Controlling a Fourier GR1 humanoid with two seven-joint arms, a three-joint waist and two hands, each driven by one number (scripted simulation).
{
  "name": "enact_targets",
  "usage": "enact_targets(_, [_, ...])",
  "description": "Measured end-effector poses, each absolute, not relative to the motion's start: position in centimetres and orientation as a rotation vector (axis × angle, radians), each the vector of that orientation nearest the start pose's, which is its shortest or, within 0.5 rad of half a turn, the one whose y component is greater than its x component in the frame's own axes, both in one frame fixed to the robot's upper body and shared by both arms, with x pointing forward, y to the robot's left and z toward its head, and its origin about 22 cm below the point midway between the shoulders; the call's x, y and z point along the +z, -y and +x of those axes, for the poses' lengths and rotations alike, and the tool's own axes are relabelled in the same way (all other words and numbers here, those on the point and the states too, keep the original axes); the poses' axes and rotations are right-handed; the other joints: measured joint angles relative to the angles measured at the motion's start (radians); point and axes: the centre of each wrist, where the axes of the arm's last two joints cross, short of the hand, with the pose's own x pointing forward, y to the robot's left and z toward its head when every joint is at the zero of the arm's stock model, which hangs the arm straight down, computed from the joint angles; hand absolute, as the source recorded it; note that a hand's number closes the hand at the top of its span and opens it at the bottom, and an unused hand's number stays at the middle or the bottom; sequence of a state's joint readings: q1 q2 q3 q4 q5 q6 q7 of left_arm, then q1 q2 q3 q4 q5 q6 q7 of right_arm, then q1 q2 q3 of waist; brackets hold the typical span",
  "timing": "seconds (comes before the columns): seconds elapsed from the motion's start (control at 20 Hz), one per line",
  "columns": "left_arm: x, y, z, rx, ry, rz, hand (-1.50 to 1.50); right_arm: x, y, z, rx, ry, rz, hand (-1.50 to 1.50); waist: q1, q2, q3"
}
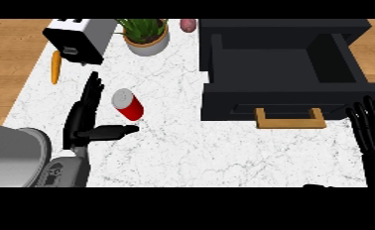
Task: Pick up the can, place it into the drawer and close the drawer
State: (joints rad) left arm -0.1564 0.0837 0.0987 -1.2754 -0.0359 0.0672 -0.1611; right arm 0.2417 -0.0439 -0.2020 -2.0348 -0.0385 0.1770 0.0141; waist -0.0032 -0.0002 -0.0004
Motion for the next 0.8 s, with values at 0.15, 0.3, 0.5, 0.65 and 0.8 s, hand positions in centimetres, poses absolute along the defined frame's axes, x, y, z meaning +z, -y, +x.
enact_targets(0.15, [-4.3,-25.9,27.8,-0.009,1.575,0.175,-1.50,7.4,29.7,16.9,0.018,1.794,-0.177,-1.50,-0.001,0.000,0.000])
enact_targets(0.3, [-5.2,-25.8,27.5,-0.014,1.561,0.168,-1.50,7.5,29.8,16.3,0.016,1.792,-0.178,-1.50,-0.001,0.000,0.000])
enact_targets(0.5, [-6.6,-26.8,27.2,-0.011,1.549,0.172,-1.50,7.9,29.4,16.6,0.016,1.799,-0.176,-1.50,-0.001,0.000,0.000])
enact_targets(0.65, [-7.2,-27.1,27.2,-0.001,1.535,0.171,-1.50,7.7,29.5,16.3,0.015,1.802,-0.173,-1.50,-0.001,0.000,0.000])
enact_targets(0.8, [-7.9,-27.7,27.3,0.017,1.523,0.176,-1.50,8.8,29.8,16.4,0.013,1.806,-0.177,-1.50,-0.001,0.000,0.000])
